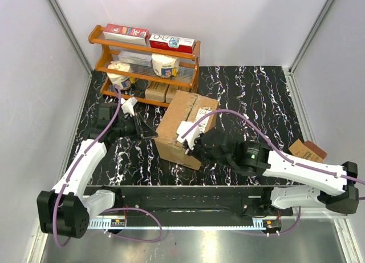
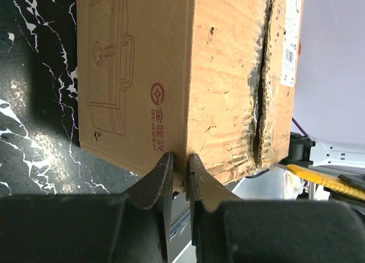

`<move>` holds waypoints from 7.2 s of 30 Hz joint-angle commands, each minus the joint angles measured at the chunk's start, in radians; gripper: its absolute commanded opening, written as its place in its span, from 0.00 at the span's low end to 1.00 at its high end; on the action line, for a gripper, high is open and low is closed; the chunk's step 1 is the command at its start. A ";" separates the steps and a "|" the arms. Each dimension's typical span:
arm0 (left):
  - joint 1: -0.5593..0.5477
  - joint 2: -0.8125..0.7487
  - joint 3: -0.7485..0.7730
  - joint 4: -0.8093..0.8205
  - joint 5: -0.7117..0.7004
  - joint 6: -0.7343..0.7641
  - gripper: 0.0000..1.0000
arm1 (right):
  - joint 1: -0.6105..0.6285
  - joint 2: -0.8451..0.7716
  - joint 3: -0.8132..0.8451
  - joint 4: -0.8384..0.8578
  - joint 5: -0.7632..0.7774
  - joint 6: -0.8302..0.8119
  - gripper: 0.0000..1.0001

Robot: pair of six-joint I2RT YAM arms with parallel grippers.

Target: Unpack the express box

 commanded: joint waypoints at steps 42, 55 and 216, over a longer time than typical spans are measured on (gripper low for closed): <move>-0.085 -0.237 -0.184 0.017 -0.194 -0.110 0.17 | -0.714 0.364 0.290 0.047 -0.234 0.189 0.00; -0.128 0.011 -0.066 0.174 -0.139 -0.108 0.22 | -0.716 0.143 0.201 -0.211 -0.306 0.340 0.00; -0.333 0.301 0.220 0.154 -0.136 -0.065 0.32 | -0.410 -0.075 0.061 0.031 -0.326 0.189 0.00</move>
